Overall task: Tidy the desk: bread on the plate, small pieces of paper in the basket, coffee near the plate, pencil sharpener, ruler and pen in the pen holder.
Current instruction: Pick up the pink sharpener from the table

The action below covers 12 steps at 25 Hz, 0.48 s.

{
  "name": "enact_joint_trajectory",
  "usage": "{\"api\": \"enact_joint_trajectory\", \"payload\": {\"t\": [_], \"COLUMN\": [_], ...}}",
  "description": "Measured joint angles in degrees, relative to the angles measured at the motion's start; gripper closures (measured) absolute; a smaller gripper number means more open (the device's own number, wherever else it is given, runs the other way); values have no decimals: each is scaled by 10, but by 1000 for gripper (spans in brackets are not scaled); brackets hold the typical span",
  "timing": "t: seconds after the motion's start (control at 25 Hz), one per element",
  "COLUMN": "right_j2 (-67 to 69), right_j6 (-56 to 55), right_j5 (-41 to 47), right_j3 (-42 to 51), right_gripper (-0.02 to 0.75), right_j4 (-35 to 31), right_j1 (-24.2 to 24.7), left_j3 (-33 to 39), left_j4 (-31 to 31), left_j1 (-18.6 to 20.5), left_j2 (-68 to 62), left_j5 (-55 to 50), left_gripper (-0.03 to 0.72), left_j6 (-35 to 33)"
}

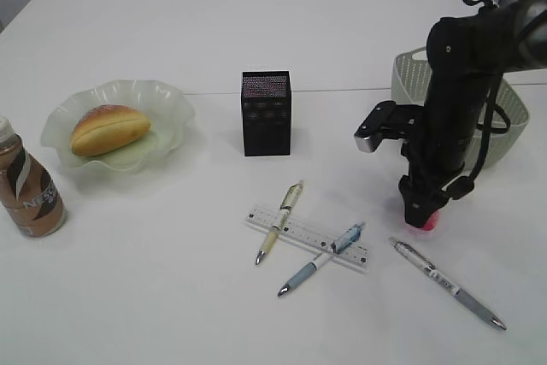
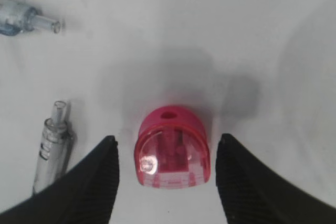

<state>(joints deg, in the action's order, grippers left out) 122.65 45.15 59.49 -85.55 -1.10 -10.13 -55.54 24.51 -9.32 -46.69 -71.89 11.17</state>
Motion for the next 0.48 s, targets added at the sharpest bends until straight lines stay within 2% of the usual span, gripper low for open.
{"api": "enact_joint_trajectory", "payload": {"t": [0.48], "right_j2": [17], "right_j6": [1], "right_j5": [-2], "right_j3": [0], "right_gripper": [274], "right_j4": [0], "right_j1": [0], "left_j3": [0], "left_j4": [0], "left_j1": [0], "left_j2": [0], "left_j5": [0], "left_gripper": [191], "left_j6": [0]}}
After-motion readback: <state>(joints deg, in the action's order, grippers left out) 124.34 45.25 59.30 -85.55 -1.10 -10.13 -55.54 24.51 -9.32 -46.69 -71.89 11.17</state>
